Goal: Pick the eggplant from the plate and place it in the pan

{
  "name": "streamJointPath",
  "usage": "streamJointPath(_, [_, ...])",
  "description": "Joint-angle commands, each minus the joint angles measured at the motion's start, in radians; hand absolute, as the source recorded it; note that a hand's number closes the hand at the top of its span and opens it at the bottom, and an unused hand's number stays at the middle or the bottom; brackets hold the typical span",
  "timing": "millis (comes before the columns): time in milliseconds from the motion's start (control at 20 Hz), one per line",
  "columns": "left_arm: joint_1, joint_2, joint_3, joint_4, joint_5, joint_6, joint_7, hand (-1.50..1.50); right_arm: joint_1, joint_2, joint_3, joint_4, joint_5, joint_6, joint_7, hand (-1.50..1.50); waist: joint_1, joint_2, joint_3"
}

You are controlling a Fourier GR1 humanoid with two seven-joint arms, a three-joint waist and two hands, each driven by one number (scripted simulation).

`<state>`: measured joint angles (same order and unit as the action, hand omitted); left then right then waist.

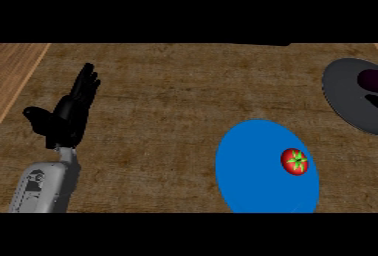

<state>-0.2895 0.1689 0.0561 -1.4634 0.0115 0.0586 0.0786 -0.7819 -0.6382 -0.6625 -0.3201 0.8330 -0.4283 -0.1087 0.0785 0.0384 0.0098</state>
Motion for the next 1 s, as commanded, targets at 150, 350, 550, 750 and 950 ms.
streamJointPath(150, [-0.023,0.017,0.009,0.012,-0.004,-0.004,0.012,0.0,-0.005,-0.006,-0.084,0.113,-0.108,0.2,-0.101,-1.5,-0.002,0.002,0.002])
streamJointPath(350, [0.01,0.003,0.003,0.004,-0.003,-0.004,-0.014,0.0,0.019,-0.015,-0.109,0.102,-0.131,0.171,-0.201,-1.5,-0.003,-0.002,0.001])
streamJointPath(550, [0.017,0.012,0.011,-0.001,-0.01,0.003,-0.009,0.0,0.026,0.017,-0.197,0.072,-0.225,0.101,-0.313,-1.5,-0.014,-0.009,0.0])
streamJointPath(750, [0.022,0.023,0.035,0.01,0.014,-0.011,-0.008,0.0,0.04,0.007,-0.302,0.068,-0.346,0.163,-0.412,-1.5,-0.032,-0.016,-0.002])
streamJointPath(950, [0.016,0.005,0.023,-0.006,-0.012,0.028,0.029,0.0,0.114,-0.041,-0.326,0.097,-0.412,0.396,-0.469,-1.5,-0.064,-0.03,-0.006])
